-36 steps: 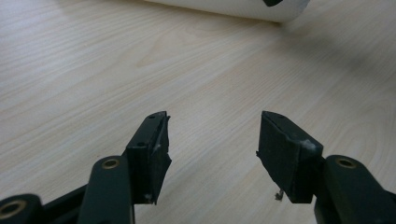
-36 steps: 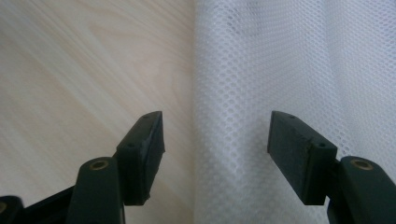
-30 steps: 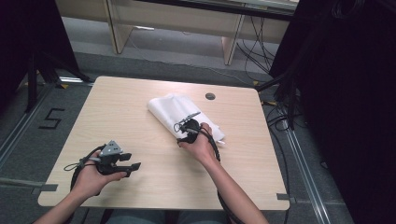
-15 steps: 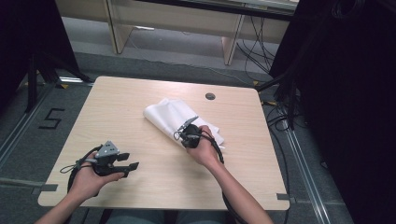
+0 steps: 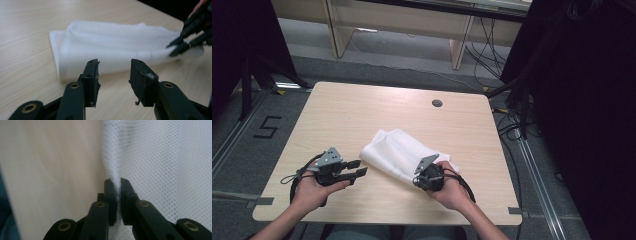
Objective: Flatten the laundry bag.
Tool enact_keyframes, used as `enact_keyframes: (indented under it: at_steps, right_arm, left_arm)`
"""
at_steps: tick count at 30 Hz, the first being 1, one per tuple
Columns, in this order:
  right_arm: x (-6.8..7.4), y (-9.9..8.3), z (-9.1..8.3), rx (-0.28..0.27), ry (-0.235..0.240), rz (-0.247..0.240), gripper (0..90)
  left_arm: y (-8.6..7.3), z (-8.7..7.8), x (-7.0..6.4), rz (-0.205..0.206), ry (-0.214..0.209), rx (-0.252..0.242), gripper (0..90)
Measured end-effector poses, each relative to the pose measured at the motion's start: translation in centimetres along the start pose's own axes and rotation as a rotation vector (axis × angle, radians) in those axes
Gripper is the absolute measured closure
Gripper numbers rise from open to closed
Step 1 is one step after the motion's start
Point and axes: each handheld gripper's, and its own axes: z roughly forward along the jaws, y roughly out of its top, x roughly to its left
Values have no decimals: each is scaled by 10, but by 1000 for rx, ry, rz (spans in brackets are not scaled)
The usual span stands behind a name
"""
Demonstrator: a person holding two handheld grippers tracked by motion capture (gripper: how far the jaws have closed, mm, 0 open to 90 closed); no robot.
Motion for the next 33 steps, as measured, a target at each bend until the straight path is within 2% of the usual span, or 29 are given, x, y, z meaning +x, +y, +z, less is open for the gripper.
enact_keyframes:
  at_steps: [2, 3, 4, 5, 6, 7, 9, 10, 11, 12, 13, 14, 16, 17, 18, 19, 20, 22, 23, 25, 26, 27, 28, 29, 30, 31, 32, 33]
  right_arm:
    - [5, -5, -4, 17, 73, 10, 743]
    - [5, -7, -8, 1, 129, 40, 680]
    - [6, -9, -13, -20, 191, 115, 588]
    - [3, -10, -15, -56, 196, 117, 541]
    - [0, -9, -23, -79, 207, 177, 505]
    - [-6, -9, -26, -111, 199, 162, 499]
    - [-20, -7, -35, -149, 153, 231, 495]
    - [-27, -6, -39, -144, 125, 282, 495]
    - [-37, -5, -41, -144, 74, 298, 495]
    - [-45, -5, -41, -135, 29, 352, 495]
    - [-54, -5, -39, -129, -13, 365, 496]
    - [-62, -6, -35, -128, -33, 383, 494]
    - [-72, -6, -27, -64, -85, 473, 479]
    - [-81, -8, -20, -66, -89, 451, 467]
    - [-84, -8, -16, -57, -92, 451, 460]
    - [-88, -8, -10, -38, -104, 456, 450]
    - [-91, -7, -5, -27, -115, 463, 445]
    - [-96, -4, 3, -9, -125, 458, 439]
    - [-97, -2, 9, -1, -125, 462, 439]
    - [-99, 1, 16, 18, -118, 448, 452]
    - [-99, 3, 18, 23, -118, 440, 461]
    - [-98, 5, 21, 31, -115, 429, 482]
    - [-96, 7, 22, 49, -111, 448, 524]
    - [-97, 9, 23, 48, -97, 413, 561]
    - [-97, 9, 25, 54, -92, 410, 583]
    - [-97, 9, 26, 55, -86, 401, 605]
    - [-97, 9, 28, 73, -78, 395, 651]
    - [-96, 8, 30, 87, -76, 403, 669]
  left_arm:
    - [7, 4, -4, -2, -27, -17, 622]
    - [12, 7, -6, 7, -41, -17, 635]
    - [15, 10, -8, 8, -45, -11, 654]
    - [19, 16, -11, 7, -63, 4, 666]
    - [20, 20, -12, 17, -74, 21, 690]
    - [22, 27, -15, 25, -80, 55, 699]
    - [22, 42, -22, 45, -79, 114, 725]
    - [21, 49, -26, 50, -71, 148, 738]
    - [20, 56, -29, 72, -79, 181, 746]
    - [19, 61, -32, 76, -77, 202, 753]
    - [19, 66, -34, 92, -85, 238, 754]
    - [18, 70, -36, 96, -98, 278, 747]
    - [13, 76, -37, 114, -115, 321, 739]
    - [11, 78, -37, 132, -122, 346, 739]
    - [8, 80, -38, 114, -120, 350, 740]
    - [6, 80, -38, 133, -125, 375, 740]
    - [3, 82, -40, 119, -127, 371, 741]
    - [2, 82, -38, 155, -130, 400, 740]
    - [1, 83, -40, 136, -124, 388, 741]
    - [0, 84, -40, 141, -121, 392, 741]
    - [-1, 83, -39, 163, -128, 419, 741]
    - [-2, 84, -39, 161, -127, 413, 741]
    - [-3, 84, -38, 171, -131, 440, 741]
    - [-4, 84, -38, 187, -134, 444, 741]
    - [-5, 85, -40, 161, -131, 425, 741]
    - [-5, 85, -39, 185, -133, 437, 741]
    - [-5, 85, -39, 185, -134, 437, 741]
    - [-4, 84, -37, 216, -139, 461, 740]
